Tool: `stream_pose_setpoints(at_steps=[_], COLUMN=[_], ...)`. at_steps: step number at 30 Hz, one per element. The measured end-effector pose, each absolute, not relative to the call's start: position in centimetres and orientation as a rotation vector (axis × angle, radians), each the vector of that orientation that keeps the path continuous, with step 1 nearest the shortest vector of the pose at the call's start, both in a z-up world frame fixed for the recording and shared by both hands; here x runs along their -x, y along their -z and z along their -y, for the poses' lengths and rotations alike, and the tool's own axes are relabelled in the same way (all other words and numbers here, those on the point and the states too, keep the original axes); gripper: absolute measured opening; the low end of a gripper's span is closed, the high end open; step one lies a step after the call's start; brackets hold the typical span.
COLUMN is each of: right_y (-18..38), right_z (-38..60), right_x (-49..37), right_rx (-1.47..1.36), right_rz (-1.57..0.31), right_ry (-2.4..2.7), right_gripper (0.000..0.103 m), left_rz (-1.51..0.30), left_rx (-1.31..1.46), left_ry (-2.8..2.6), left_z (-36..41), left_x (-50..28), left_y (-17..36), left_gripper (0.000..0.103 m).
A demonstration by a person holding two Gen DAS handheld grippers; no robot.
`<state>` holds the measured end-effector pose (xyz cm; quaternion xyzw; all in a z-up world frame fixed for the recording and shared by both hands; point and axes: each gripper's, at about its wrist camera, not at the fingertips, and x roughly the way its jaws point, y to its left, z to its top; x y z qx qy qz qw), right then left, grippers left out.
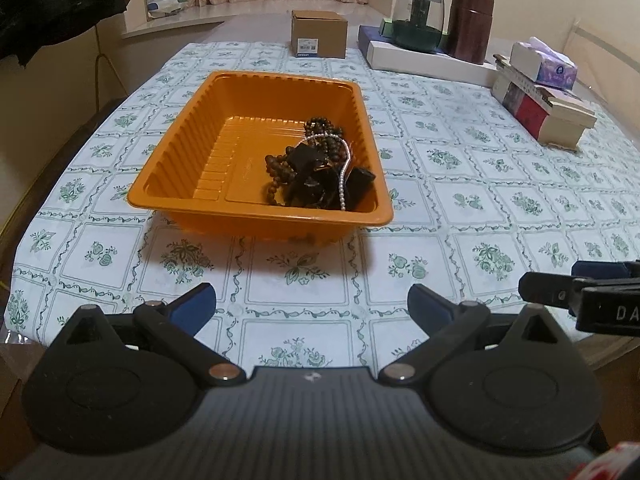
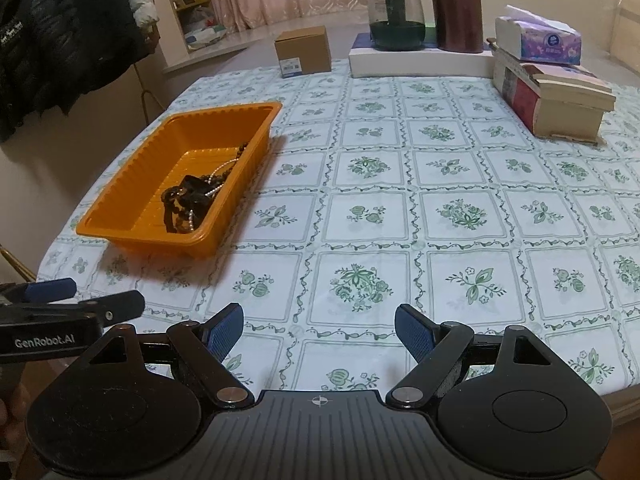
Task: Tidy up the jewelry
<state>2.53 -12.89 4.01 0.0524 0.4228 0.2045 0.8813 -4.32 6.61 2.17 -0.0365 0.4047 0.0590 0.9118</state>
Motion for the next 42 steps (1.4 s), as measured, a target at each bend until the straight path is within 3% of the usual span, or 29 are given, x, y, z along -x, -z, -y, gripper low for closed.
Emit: stream_pose_setpoints(at_steps=[42], right_y=[-3.77], right_z=[12.51], right_x=[-2.6], right_rx=[-0.1], right_rz=[-0.885], right_ry=[-0.428], right_gripper=[0.083], left_rz=[-0.812], left_rx=[0.067], left_ry=[-0.116], left_z=[-6.58], left_x=[4.27], left_y=[-2.28], left_gripper=[0.102])
